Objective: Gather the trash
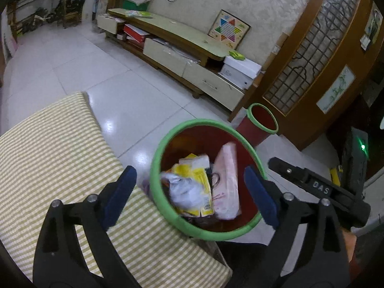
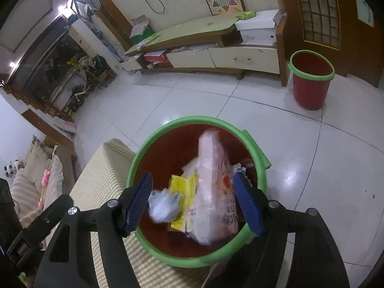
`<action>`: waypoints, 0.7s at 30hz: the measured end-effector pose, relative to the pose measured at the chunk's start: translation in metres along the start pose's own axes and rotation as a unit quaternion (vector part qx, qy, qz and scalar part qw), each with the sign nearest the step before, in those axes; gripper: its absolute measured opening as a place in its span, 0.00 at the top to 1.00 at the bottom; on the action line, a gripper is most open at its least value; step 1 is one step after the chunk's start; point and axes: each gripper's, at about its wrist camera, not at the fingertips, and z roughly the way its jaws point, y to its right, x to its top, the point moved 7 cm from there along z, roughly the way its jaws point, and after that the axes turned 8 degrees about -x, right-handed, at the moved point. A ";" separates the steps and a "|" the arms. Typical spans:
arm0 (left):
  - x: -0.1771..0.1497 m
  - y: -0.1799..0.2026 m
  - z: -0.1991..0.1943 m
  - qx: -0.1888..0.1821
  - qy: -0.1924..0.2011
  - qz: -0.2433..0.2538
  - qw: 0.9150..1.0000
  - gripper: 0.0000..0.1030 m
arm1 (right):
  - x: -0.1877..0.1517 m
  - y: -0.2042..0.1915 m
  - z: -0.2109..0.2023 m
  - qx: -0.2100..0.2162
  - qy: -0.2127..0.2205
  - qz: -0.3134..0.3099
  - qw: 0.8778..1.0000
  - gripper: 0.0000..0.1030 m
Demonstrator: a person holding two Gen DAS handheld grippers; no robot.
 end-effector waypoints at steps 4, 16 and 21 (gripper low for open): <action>0.003 -0.007 -0.032 0.023 0.027 -0.003 0.999 0.08 | -0.011 -0.015 -0.017 -0.013 0.019 -0.031 0.999 0.27; 0.000 -0.042 -0.174 0.147 0.149 0.001 0.978 0.05 | -0.058 -0.133 -0.083 0.032 0.103 -0.153 0.982 0.12; -0.004 -0.054 -0.220 0.177 0.195 -0.002 0.965 0.05 | -0.063 -0.161 -0.106 0.018 0.170 -0.155 0.973 0.07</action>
